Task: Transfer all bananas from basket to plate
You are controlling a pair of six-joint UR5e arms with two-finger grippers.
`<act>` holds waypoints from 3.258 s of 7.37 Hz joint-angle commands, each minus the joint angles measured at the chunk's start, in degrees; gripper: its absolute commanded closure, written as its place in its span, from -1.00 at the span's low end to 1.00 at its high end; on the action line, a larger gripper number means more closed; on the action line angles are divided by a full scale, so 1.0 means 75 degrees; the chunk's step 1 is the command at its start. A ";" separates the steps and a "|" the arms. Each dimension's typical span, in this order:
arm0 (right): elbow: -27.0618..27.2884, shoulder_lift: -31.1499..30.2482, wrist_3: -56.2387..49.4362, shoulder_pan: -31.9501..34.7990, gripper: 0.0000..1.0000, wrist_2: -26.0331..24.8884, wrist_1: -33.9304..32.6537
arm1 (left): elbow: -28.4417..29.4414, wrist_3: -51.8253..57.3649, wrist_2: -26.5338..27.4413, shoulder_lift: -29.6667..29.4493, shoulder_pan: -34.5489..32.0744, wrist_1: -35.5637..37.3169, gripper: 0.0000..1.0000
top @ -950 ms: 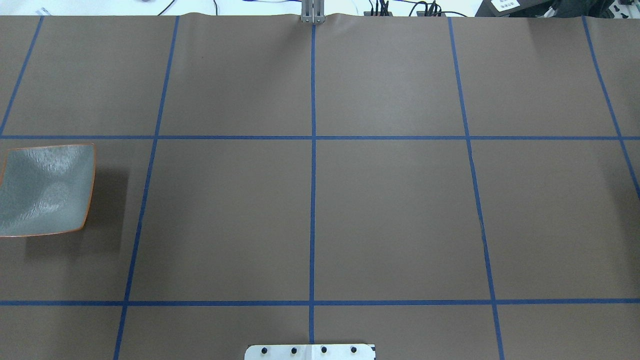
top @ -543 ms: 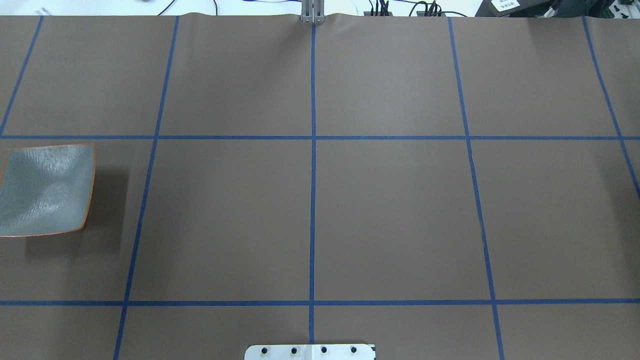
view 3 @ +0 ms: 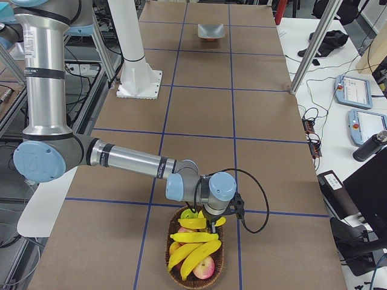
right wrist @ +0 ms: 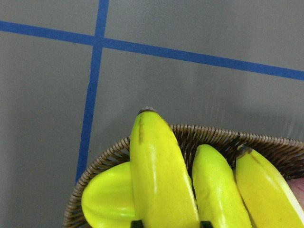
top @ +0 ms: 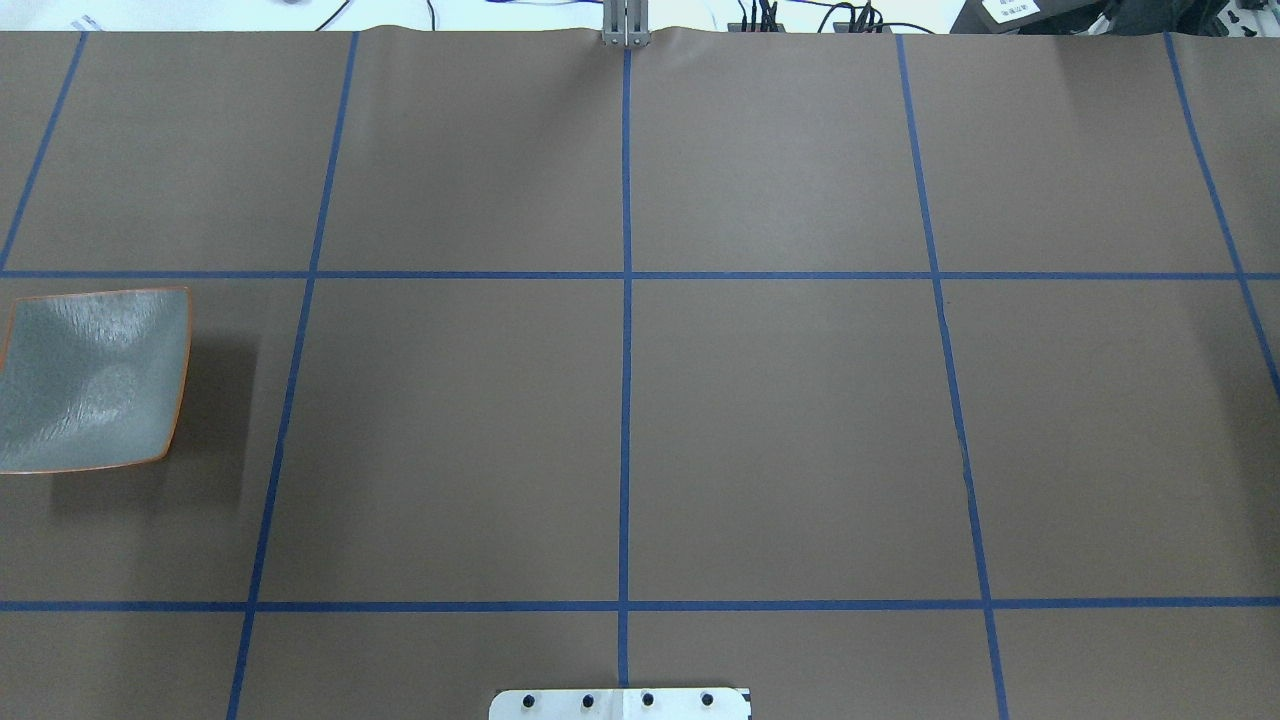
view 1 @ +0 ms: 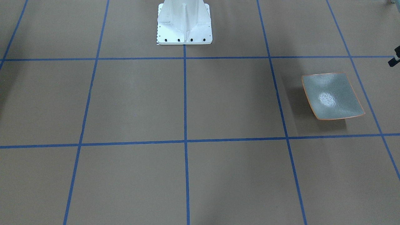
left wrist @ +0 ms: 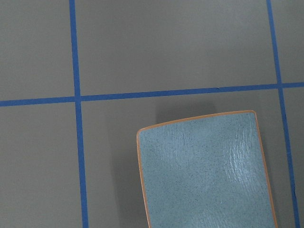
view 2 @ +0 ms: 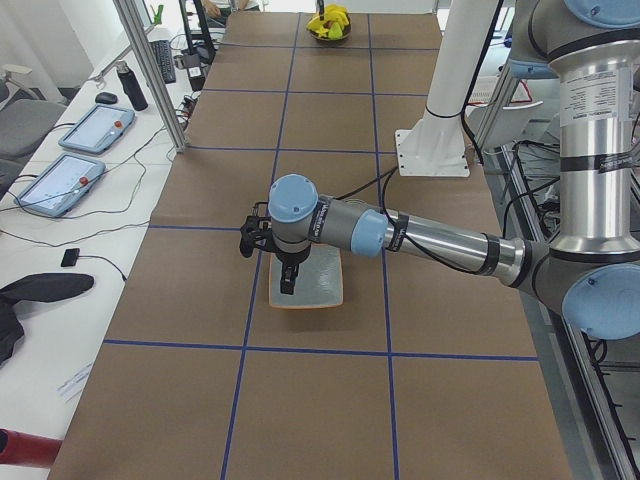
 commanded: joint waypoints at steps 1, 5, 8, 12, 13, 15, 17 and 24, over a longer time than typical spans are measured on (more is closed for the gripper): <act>0.0075 0.0353 -0.0949 0.0531 1.00 -0.0044 -0.0984 | -0.0041 -0.0022 -0.0016 0.0012 -0.0012 0.0000 -0.99; 0.0811 0.1031 -0.1002 0.0744 1.00 0.0002 -0.2551 | -0.0053 -0.0265 -0.0016 -0.0081 0.0011 -0.0012 -0.99; 0.1246 0.1855 0.0714 0.0279 1.00 0.0691 -0.3380 | 0.0040 -0.1297 -0.0074 -0.0712 0.0047 -0.0035 -0.99; 0.2967 0.2288 0.3517 -0.1688 1.00 0.1230 -0.3368 | 0.0299 -0.3106 -0.1540 -0.2022 0.0570 -0.0070 -1.00; 0.3063 0.2637 0.4266 -0.2169 1.00 0.1232 -0.3344 | 0.0298 -0.3521 -0.1493 -0.2421 0.0876 -0.0140 -1.00; 0.3052 0.3585 0.6033 -0.3047 1.00 0.1174 -0.3286 | 0.0438 -0.4692 -0.1481 -0.3392 0.1671 -0.0129 -0.99; 0.2982 0.4185 0.7688 -0.3904 1.00 0.1000 -0.2458 | 0.0474 -0.5130 -0.1458 -0.4144 0.2376 -0.0141 -0.99; 0.2609 0.6201 0.9976 -0.5454 1.00 0.0318 -0.2046 | 0.0286 -0.6407 -0.1493 -0.4675 0.4064 -0.2232 -0.99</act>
